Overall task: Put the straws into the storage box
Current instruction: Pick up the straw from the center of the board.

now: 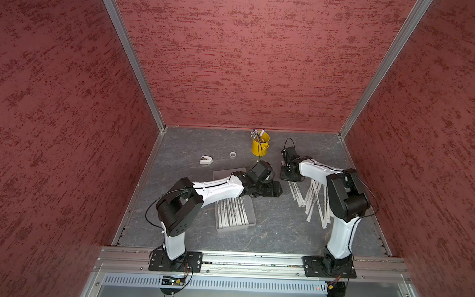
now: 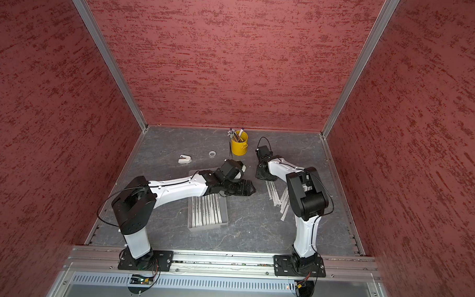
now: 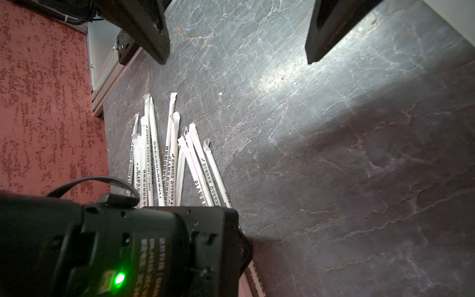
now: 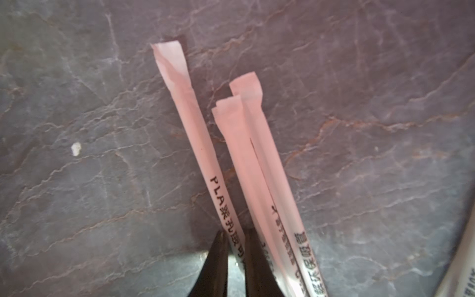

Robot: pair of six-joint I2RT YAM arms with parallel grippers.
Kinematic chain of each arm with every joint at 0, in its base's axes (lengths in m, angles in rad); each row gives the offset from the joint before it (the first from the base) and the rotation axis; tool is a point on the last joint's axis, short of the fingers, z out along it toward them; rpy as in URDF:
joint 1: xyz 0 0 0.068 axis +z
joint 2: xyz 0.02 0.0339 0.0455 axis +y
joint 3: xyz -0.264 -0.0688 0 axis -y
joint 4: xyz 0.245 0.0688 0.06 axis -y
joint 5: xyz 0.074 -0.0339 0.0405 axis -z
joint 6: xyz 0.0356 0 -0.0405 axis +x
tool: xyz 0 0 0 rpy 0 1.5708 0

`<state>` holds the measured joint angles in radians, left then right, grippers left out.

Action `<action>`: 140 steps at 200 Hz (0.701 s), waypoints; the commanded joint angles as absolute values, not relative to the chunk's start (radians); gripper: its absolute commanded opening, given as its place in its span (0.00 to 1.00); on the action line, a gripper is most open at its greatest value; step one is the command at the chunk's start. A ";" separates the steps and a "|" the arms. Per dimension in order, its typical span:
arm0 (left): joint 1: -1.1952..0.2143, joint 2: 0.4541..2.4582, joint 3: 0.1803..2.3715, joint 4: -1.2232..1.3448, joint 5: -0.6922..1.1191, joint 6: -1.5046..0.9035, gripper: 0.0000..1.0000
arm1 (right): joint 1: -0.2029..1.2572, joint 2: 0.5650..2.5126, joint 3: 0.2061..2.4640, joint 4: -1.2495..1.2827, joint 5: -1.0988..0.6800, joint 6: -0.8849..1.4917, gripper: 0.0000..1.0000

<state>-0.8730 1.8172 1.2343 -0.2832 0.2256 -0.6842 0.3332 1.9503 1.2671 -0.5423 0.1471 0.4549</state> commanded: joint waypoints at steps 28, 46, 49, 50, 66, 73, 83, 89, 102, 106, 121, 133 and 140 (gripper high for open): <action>-0.833 1.720 1.169 -0.290 0.188 -0.682 0.86 | 0.363 1.941 1.245 -0.535 0.170 0.474 0.08; -0.814 1.662 1.143 -0.328 0.148 -0.663 0.86 | 0.388 1.881 1.217 -0.526 0.168 0.479 0.05; -0.809 1.648 1.138 -0.336 0.141 -0.658 0.86 | 0.392 1.870 1.215 -0.528 0.168 0.479 0.05; -0.808 1.646 1.137 -0.339 0.136 -0.657 0.86 | 0.395 1.866 1.214 -0.528 0.167 0.478 0.05; -0.784 1.575 1.102 -0.385 0.094 -0.638 0.86 | 0.429 1.799 1.203 -0.544 0.172 0.480 0.05; -0.769 1.539 1.082 -0.401 0.078 -0.632 0.86 | 0.449 1.773 1.204 -0.561 0.183 0.483 0.04; -0.744 1.486 1.042 -0.417 0.061 -0.628 0.86 | 0.475 1.736 1.202 -0.578 0.186 0.492 0.04; -0.725 1.452 1.015 -0.425 0.057 -0.628 0.86 | 0.494 1.716 1.199 -0.586 0.191 0.500 0.04; -0.681 1.381 0.955 -0.442 0.052 -0.630 0.86 | 0.536 1.680 1.204 -0.612 0.201 0.523 0.04; -0.669 1.360 0.936 -0.448 0.050 -0.631 0.86 | 0.548 1.669 1.204 -0.616 0.195 0.533 0.04; -0.621 1.276 0.872 -0.477 0.036 -0.634 0.86 | 0.617 1.640 1.222 -0.631 0.175 0.585 0.04; -0.586 1.213 0.818 -0.495 0.029 -0.635 0.86 | 0.714 1.640 1.264 -0.649 0.193 0.623 0.04; -0.564 1.177 0.783 -0.500 0.025 -0.639 0.86 | 0.767 1.652 1.293 -0.655 0.207 0.641 0.04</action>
